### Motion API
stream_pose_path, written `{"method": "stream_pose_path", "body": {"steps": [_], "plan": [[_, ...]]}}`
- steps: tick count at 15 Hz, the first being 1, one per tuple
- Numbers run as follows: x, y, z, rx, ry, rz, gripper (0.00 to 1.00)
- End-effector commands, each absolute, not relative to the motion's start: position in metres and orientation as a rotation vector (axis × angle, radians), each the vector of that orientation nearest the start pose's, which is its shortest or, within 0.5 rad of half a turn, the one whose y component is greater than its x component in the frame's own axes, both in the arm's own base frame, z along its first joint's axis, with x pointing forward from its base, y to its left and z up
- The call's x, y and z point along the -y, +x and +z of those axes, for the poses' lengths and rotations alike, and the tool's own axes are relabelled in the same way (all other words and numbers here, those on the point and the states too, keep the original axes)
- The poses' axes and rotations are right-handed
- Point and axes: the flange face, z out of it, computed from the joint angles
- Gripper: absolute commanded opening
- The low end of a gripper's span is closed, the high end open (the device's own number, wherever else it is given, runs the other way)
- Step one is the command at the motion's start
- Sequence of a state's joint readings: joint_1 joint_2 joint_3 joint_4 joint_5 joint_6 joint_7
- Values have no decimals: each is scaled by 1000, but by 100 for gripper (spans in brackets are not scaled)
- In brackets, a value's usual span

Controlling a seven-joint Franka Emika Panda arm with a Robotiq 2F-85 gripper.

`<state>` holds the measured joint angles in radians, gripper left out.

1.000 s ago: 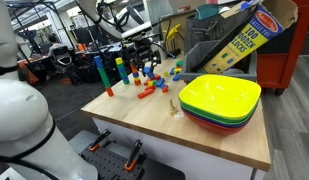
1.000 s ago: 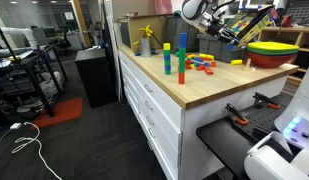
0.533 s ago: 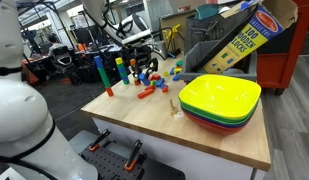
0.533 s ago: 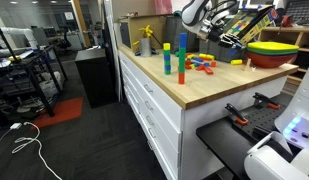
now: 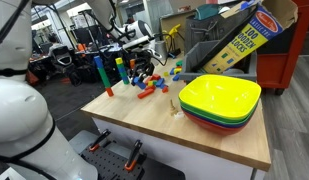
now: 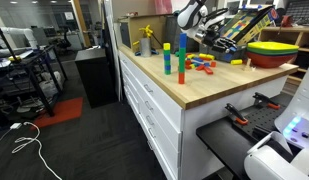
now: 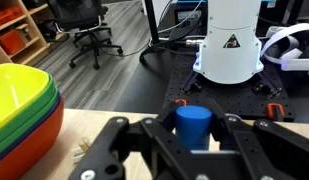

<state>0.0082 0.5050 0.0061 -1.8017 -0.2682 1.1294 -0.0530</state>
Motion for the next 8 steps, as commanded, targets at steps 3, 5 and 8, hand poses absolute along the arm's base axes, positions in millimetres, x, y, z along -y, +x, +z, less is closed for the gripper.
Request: {"method": "stream_pose_path", "body": {"steps": [3, 5, 8], "plan": [[32, 510, 241, -46, -2768, 1953, 9], [33, 509, 233, -77, -2776, 1975, 9], [34, 507, 224, -115, -2774, 2005, 9]]}}
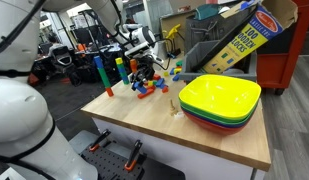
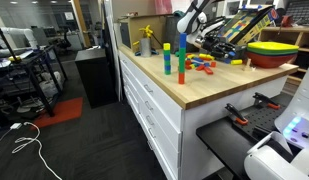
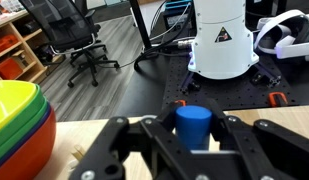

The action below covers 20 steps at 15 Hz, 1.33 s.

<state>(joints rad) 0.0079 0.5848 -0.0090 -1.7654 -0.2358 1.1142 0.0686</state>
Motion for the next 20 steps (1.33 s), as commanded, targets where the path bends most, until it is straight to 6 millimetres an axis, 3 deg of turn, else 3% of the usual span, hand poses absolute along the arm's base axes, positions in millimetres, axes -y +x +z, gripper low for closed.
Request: {"method": "stream_pose_path", "body": {"steps": [1, 12, 20], "plan": [[35, 507, 222, -122, -2770, 2011, 9], [39, 510, 198, -150, -2651, 2055, 9], [55, 508, 186, -219, -2514, 2043, 9]]}}
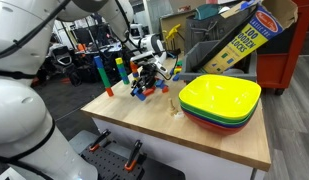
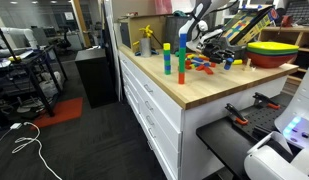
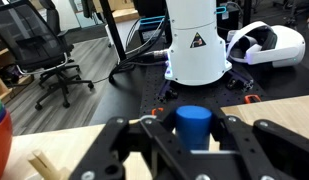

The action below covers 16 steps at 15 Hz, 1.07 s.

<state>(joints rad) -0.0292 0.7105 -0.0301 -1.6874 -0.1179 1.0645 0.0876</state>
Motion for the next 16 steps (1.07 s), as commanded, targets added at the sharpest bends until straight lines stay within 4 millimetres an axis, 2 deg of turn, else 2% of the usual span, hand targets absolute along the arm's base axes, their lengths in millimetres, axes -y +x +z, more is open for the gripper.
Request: {"method": "stream_pose_path", "body": {"steps": [1, 6, 13, 14, 16], "plan": [[57, 508, 185, -228, -2501, 2043, 9], [66, 505, 179, -253, -2438, 2055, 9], [66, 501, 175, -230, -2373, 2099, 9], [66, 500, 175, -231, -2366, 2106, 53], [66, 500, 177, -230, -2357, 2110, 67]]}}
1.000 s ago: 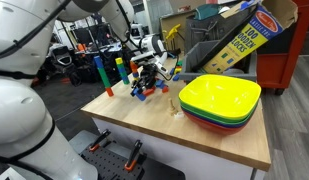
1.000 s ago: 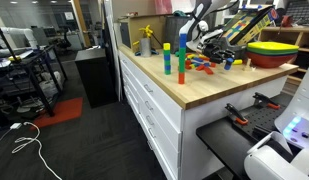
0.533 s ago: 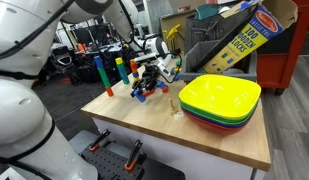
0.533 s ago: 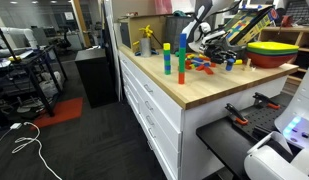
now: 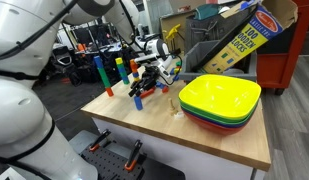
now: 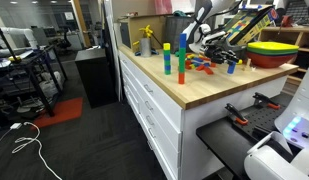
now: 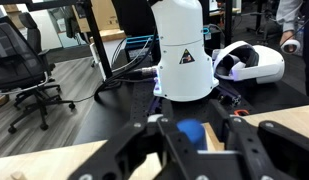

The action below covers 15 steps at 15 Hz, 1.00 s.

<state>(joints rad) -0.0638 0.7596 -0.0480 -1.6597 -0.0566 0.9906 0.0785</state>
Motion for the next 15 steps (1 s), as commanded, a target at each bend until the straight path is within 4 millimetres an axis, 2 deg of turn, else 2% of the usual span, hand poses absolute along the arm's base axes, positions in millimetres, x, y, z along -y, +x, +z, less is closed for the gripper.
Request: {"method": "stream_pose_path", "body": {"steps": [1, 4, 5, 9, 15], "plan": [[66, 500, 178, -230, -2355, 2109, 76], [66, 502, 184, -231, -2364, 2089, 98], [66, 504, 187, -231, -2372, 2077, 100], [67, 518, 218, -227, -2494, 1919, 100], [79, 529, 267, -221, -2725, 1538, 100]]}}
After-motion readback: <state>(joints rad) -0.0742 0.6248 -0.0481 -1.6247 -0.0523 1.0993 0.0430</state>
